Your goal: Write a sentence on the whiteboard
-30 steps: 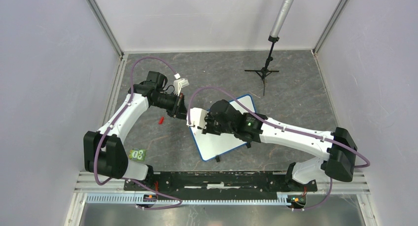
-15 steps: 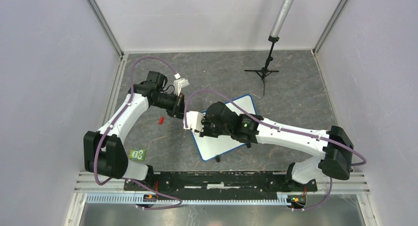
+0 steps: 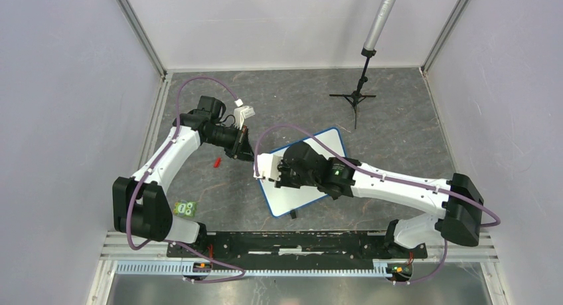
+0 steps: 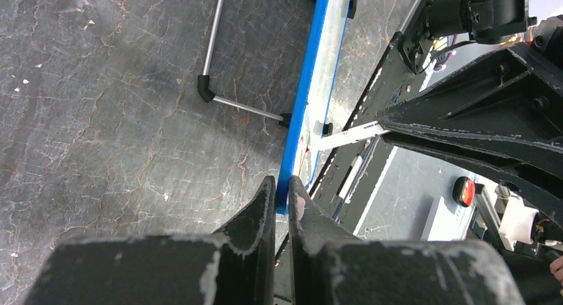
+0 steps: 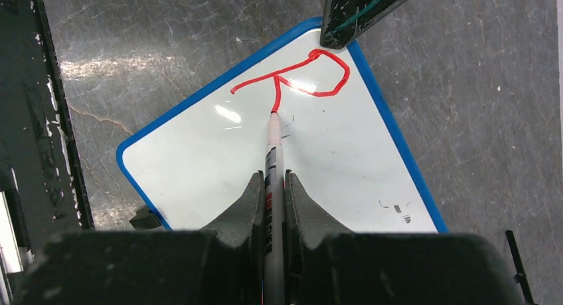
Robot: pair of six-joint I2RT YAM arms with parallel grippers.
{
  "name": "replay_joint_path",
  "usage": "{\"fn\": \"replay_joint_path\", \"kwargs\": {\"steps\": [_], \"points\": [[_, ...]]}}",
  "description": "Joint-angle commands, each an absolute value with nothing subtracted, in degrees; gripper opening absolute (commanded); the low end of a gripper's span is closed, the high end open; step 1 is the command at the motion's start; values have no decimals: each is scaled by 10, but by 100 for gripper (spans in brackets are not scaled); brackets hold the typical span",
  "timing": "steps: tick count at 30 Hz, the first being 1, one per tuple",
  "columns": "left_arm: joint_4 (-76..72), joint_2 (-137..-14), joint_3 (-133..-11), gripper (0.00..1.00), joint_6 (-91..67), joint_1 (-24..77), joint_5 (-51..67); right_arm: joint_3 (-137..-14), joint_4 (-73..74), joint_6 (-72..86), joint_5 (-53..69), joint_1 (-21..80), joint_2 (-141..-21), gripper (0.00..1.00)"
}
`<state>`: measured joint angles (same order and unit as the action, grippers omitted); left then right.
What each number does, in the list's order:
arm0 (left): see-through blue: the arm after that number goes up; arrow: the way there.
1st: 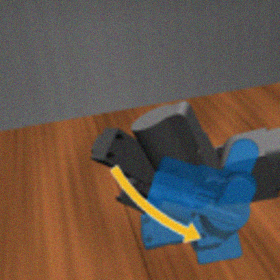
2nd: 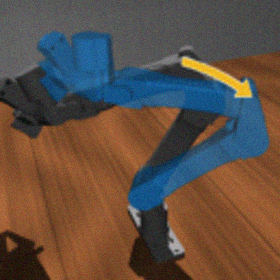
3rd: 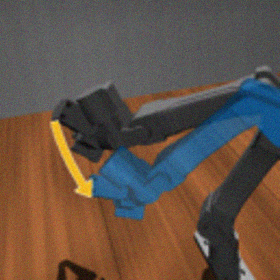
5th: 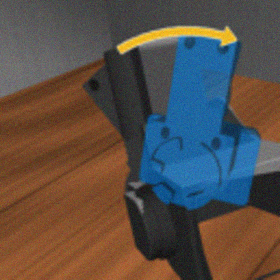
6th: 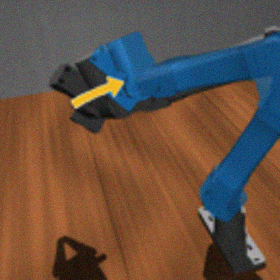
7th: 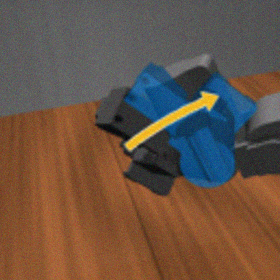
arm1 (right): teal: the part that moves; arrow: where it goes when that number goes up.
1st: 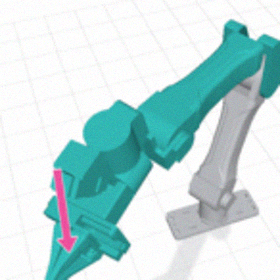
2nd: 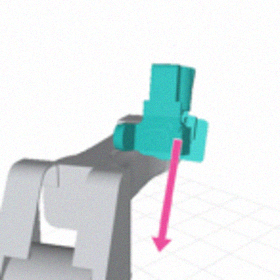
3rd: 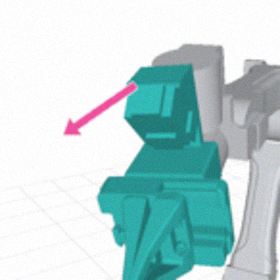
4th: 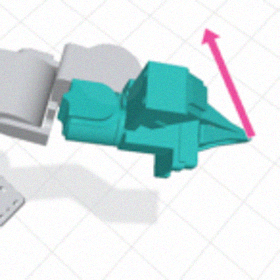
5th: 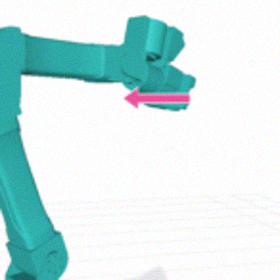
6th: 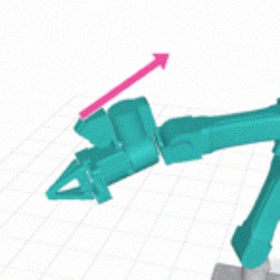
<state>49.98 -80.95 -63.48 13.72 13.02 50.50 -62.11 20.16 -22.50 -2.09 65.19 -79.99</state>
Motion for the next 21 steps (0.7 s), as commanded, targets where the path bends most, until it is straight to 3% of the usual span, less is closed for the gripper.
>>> {"fn": "replay_joint_path", "kwargs": {"steps": [1,12,21], "points": [[500,-791,-651,2,147,136,506,-605,211,-236,-46,646,-783,0],[500,-789,-649,2,151,139,503,-656,222,-217,22,639,-760,0],[500,-785,-649,2,151,140,502,-658,205,-217,4,628,-763,0]]}}
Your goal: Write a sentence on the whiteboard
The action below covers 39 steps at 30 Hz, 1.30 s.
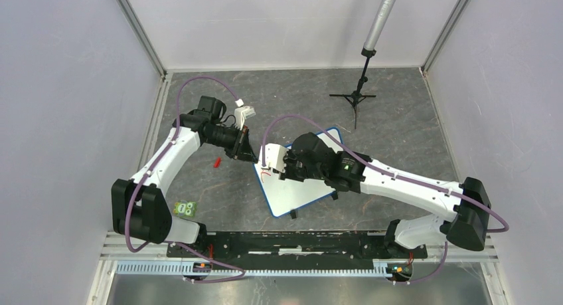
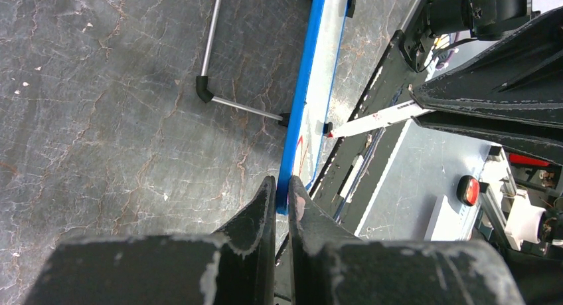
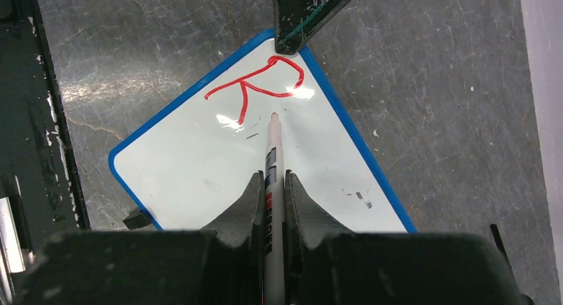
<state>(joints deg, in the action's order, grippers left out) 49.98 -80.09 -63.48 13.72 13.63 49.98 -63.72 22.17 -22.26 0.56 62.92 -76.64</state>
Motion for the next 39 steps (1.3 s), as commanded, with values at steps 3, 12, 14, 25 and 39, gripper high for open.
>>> {"fn": "replay_joint_path", "kwargs": {"steps": [3,12,14,25,39], "points": [[500,-784,-649,2,151,141,501,-662,201,-215,4,628,-770,0],[500,-784,-647,2,152,141,500,-660,195,-218,4,628,-790,0],[500,-785,-647,3,153,141,501,-659,196,-220,-11,628,-792,0],[500,-787,-648,2,153,141,499,-638,203,-226,-21,609,-775,0],[500,-789,-650,2,152,142,498,-620,213,-218,22,612,-777,0]]}}
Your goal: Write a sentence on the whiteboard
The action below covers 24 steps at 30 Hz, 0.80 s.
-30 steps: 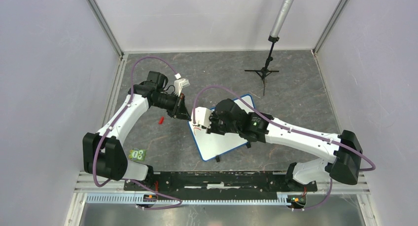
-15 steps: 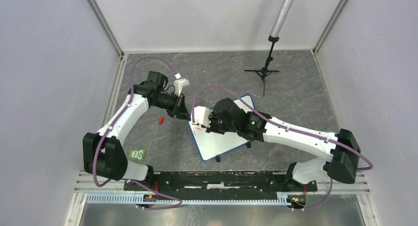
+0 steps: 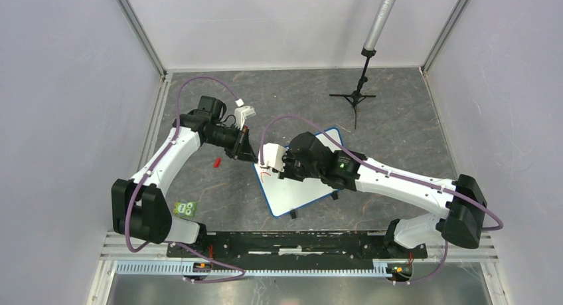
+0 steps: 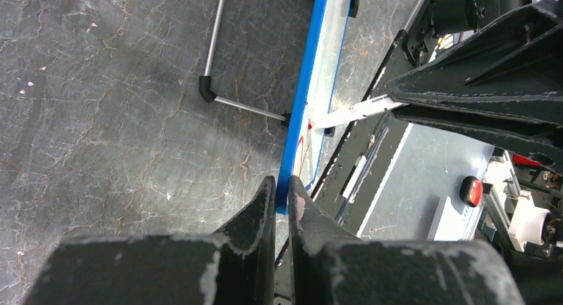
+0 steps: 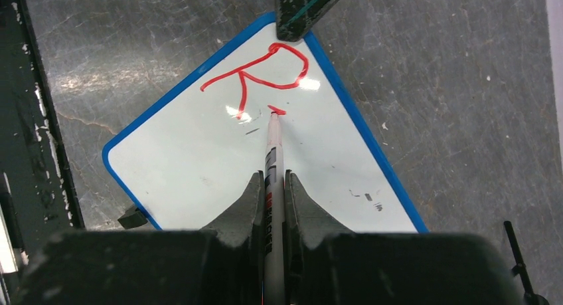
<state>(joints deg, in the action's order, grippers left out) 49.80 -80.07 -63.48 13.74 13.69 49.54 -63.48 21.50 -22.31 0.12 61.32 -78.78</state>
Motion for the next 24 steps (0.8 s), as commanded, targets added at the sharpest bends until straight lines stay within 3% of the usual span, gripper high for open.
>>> {"fn": "replay_joint_path", "kwargs": {"steps": [1,24], "points": [[500,-788,-650,2,152,142,498,-616,214,-217,23,614,-776,0],[500,-786,-651,2,150,146,498,-685,239,-236,-6,621,-768,0]]}}
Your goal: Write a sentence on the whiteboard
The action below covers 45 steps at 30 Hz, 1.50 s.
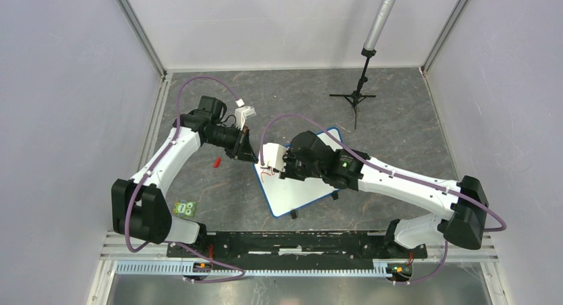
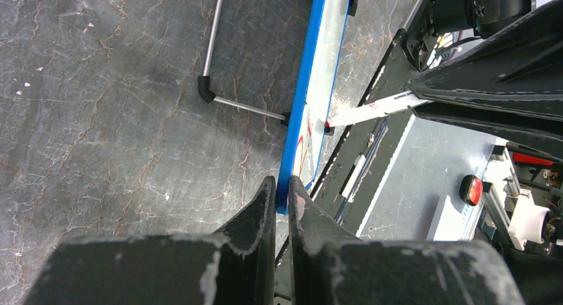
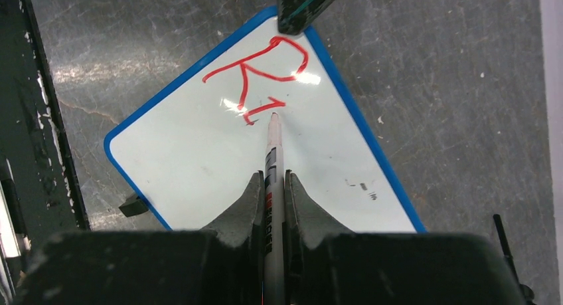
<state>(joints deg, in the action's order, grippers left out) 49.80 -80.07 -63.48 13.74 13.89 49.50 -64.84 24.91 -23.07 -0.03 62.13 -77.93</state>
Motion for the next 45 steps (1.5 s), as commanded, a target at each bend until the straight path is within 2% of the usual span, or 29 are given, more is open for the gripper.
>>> {"fn": "replay_joint_path", "kwargs": {"steps": [1,16,45], "points": [[500,-786,-651,2,151,146,498,-688,235,-235,-6,621,-770,0],[500,-781,-651,2,150,146,497,-676,219,-243,-29,621,-809,0],[500,-779,-651,2,153,147,496,-637,235,-229,-22,606,-750,0]]}}
